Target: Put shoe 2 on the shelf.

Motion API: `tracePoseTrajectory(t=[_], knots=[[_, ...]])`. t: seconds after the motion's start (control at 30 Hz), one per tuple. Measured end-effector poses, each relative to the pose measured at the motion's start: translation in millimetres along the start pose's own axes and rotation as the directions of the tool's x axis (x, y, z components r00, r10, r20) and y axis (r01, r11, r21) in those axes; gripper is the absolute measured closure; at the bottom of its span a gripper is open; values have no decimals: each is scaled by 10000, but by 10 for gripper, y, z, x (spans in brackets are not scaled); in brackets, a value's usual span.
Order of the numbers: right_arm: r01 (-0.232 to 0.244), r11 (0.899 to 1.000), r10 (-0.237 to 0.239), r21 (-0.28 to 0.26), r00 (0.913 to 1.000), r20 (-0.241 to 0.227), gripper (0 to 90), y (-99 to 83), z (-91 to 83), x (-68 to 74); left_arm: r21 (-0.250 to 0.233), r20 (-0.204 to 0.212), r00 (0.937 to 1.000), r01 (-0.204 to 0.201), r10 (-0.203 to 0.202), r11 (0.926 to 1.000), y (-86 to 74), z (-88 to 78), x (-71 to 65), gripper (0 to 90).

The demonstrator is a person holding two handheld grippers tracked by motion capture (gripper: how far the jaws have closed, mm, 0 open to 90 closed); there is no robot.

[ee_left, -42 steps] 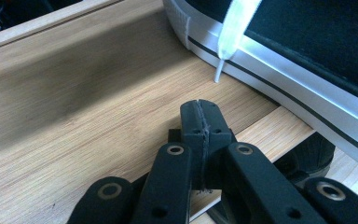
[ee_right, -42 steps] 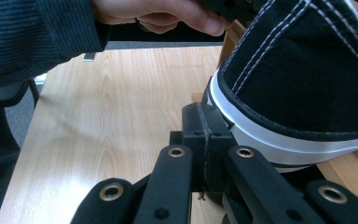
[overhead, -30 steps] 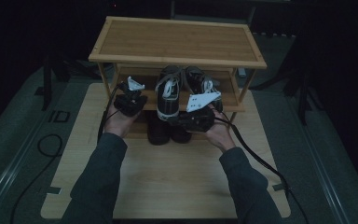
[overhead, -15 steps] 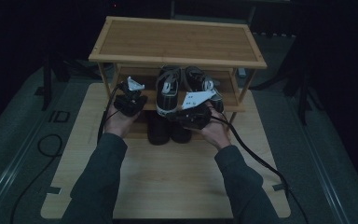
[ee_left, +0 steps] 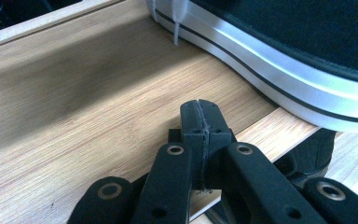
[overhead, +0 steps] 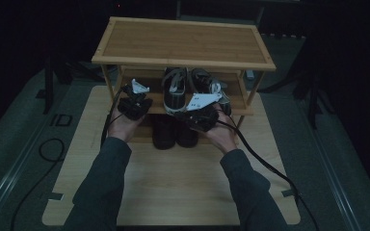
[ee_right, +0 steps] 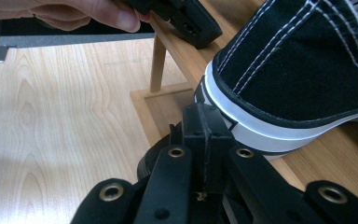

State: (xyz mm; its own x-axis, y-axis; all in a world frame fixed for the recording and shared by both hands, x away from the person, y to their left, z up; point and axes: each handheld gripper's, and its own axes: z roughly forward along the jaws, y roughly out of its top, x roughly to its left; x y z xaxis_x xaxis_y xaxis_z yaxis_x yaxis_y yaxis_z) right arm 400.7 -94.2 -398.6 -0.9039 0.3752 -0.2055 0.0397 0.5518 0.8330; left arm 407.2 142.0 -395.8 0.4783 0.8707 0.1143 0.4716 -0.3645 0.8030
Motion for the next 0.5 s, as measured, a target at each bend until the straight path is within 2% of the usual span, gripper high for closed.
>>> tracePoseTrajectory(t=[0.17,0.37,0.5], knots=[[-81,9999,79,78,9993,369,900,19,35,15,-11,-32,10000,-17,17,10000,-3,-1,-3,900],[-139,9998,130,152,9984,551,900,41,69,34,-4,-55,10000,-38,38,10000,-1,-2,-4,900],[-226,9995,215,218,9985,503,900,55,72,28,15,-39,10000,-55,55,10000,2,-1,-3,900]])
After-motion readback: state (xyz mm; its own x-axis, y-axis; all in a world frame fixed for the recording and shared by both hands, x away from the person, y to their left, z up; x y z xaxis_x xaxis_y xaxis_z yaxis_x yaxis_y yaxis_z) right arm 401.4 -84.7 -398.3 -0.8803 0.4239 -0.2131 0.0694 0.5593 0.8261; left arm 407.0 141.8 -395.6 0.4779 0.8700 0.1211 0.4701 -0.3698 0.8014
